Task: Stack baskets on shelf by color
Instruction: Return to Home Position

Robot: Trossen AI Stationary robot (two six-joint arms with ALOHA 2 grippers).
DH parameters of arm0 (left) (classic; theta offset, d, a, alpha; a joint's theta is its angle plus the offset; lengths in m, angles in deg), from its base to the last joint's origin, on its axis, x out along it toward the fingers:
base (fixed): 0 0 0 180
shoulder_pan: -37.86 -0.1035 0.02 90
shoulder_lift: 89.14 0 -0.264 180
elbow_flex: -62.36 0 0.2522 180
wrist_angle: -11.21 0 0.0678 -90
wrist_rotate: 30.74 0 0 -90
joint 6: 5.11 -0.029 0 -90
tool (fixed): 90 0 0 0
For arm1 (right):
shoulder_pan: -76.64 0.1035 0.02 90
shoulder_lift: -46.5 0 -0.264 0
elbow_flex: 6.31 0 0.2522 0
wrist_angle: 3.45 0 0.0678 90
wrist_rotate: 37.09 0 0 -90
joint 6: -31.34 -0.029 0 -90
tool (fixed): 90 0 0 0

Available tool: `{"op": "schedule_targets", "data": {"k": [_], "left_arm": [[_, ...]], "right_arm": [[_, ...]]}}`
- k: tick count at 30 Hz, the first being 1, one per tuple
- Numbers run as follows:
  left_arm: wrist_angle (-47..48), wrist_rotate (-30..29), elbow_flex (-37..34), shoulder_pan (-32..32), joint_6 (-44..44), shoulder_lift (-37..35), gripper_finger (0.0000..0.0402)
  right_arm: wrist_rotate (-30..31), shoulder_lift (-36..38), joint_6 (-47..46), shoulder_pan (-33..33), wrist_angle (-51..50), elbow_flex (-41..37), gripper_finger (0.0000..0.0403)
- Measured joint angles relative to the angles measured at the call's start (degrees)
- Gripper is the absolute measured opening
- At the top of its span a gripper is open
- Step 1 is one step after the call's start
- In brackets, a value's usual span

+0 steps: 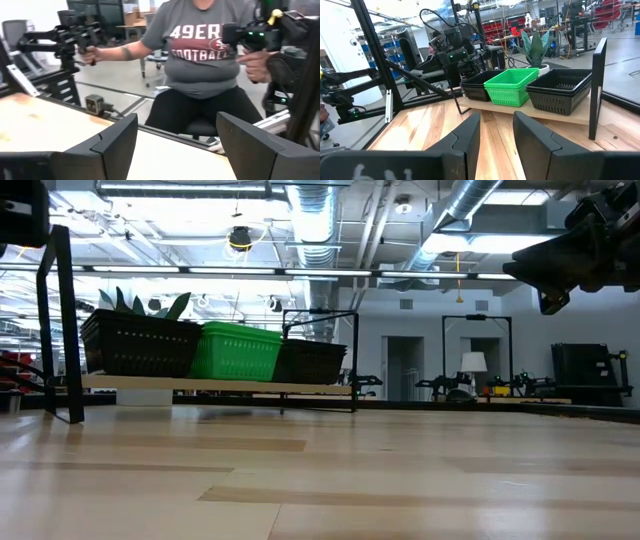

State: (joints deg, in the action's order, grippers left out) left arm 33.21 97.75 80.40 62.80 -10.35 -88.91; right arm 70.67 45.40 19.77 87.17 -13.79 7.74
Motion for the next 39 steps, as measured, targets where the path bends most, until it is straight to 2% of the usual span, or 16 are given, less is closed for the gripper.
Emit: {"op": "schedule_targets", "data": {"k": [5,10,15,24,31,39], "left_arm": [[0.1,-0.3,0.0,-2.5,1.5,0.0,0.0261],[0.2,-4.5,0.0,-5.4,5.3,0.0,0.0261],[0.2,-4.4,0.0,-7.1,5.3,0.0,0.0261],[0.2,-4.6,0.0,-7.4,5.4,0.0,0.0261],[0.3,-4.7,0.0,-7.4,9.7,0.0,0.0261],[0.4,-4.7,0.0,-7.5,7.8,0.0,0.0261]], "right_arm": [[0.0,0.0,0.4,0.0,0.0,0.0,0.0144],[0.0,0.0,0.9,0.0,0.0,0.0,0.014],[0.0,0.0,1.5,0.0,0.0,0.0,0.0139],[0.0,0.0,1.5,0.0,0.0,0.0,0.0143],[0.0,0.0,1.5,0.0,0.0,0.0,0.0139],[0.1,0.0,1.5,0.0,0.0,0.0,0.0144]]}}
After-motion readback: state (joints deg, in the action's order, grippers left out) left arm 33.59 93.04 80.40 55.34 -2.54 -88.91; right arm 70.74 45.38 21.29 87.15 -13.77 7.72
